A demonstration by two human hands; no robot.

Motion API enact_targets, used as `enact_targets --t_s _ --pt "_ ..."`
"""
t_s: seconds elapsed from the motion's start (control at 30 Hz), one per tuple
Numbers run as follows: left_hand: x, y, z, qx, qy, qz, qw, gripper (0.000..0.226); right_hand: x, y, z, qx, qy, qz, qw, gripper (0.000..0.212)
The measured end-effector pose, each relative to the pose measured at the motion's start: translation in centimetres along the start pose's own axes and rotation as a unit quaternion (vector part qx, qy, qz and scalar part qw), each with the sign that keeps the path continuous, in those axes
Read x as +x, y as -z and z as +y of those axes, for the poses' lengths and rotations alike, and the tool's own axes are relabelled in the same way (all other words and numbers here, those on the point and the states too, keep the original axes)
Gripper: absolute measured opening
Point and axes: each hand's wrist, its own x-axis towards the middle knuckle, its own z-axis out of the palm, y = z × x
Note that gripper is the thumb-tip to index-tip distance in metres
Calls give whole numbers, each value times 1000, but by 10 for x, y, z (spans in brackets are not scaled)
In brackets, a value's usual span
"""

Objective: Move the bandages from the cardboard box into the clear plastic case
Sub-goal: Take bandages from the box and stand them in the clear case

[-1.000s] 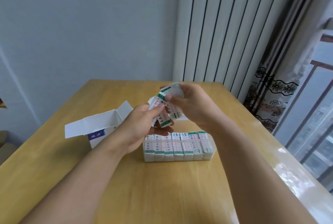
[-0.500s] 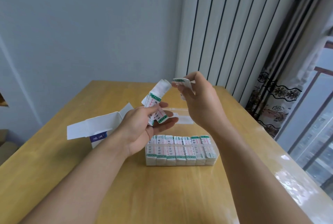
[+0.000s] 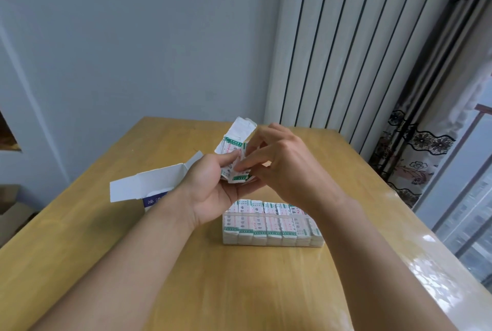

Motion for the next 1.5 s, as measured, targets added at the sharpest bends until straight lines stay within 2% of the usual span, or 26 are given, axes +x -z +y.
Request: enact_targets --t_s 0.13,0.23,0.37,0.43,0.53,0.6,0.67,0.7,0.77,0.83,0.9,0.93,0.97,1.03,1.07,1.17,1.2,1.27,1.33,1.4,1.47,1.5 --pt "-2 -2 1 23 -6 19 1000 32 1 5 -11 -37 -19 -63 997 34" --pt "-1 -2 -2 47 -12 50 998 29 -2 16 -22 -72 -28 -144 987 41" --pt "1 0 -3 58 -29 81 995 26 -3 23 -26 -29 -66 -181 981 28" --pt "1 -2 -1 74 -44 93 992 19 -1 18 -23 45 -86 -119 988 24" --pt "-1 -3 -1 87 -58 105 989 17 4 10 -4 113 -189 69 973 25" --pt "-3 -4 -3 114 -31 77 990 19 4 8 7 117 -270 87 952 45" --pt "-4 -4 -7 164 3 50 985 18 2 4 16 174 -326 50 928 59" --pt "-4 -5 -9 184 16 46 982 18 0 1 21 199 -338 41 919 53" --pt "-4 -5 -12 197 25 52 979 16 -1 -4 25 224 -338 61 912 25" --pt "-4 -7 -13 194 21 62 979 17 1 0 27 242 -333 141 900 7" --pt "-2 -7 -13 178 5 77 981 20 1 11 25 215 -296 220 904 5" --pt "-1 -7 -12 164 -6 86 983 22 0 17 20 186 -263 218 922 7" --pt "-1 -7 -11 144 -14 92 985 24 -1 22 13 146 -227 181 946 8" --pt "-1 -8 -9 95 -18 97 991 28 -1 25 -6 48 -168 60 983 8" --pt "-1 -8 -8 70 -13 98 993 29 -1 24 -15 0 -144 8 990 9" --pt "-3 -8 -4 40 -1 92 995 33 0 19 -31 -82 -99 -95 987 14" --pt "-4 -8 -3 34 1 90 995 28 0 16 -33 -93 -92 -118 984 18" --pt "-7 -8 -1 12 1 95 995 20 -1 11 -34 -118 -82 -149 978 39" --pt "-8 -7 -1 11 -3 93 996 26 -2 7 -33 -131 -90 -163 974 54" --pt "-8 -7 -2 35 -7 87 996 31 -1 5 -31 -159 -97 -139 973 38" --pt "-8 -7 -3 74 -10 78 994 35 0 4 -26 -156 -129 -78 976 17" --pt "-7 -8 -3 92 -13 76 993 36 0 5 -24 -144 -158 -57 975 21"
